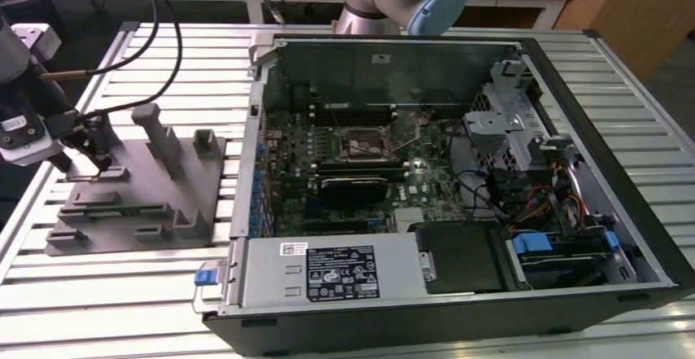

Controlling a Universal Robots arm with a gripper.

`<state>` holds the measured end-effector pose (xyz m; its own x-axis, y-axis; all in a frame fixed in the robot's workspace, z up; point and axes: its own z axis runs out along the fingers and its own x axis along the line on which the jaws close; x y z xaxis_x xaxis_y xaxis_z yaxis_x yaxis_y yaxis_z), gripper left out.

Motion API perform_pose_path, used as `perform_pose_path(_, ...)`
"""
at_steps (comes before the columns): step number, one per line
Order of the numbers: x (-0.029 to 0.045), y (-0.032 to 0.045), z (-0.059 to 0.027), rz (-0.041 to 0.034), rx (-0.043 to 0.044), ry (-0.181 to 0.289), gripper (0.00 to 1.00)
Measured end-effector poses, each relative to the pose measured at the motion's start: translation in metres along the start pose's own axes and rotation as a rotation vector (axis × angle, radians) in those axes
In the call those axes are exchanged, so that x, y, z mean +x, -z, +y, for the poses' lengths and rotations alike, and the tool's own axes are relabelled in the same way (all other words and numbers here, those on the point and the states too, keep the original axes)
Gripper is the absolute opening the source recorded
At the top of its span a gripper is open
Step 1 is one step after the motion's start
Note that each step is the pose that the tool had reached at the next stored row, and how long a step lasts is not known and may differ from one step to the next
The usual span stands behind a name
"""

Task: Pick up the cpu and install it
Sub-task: 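Pick up the cpu and move it towards the insertion slot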

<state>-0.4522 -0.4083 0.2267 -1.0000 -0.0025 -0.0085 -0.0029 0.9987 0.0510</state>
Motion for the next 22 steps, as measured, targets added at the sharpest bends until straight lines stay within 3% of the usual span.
perform_pose_path(22, 0.0000, 0.0079, 0.0009, 0.0000, 0.0000, 0.000, 0.54)
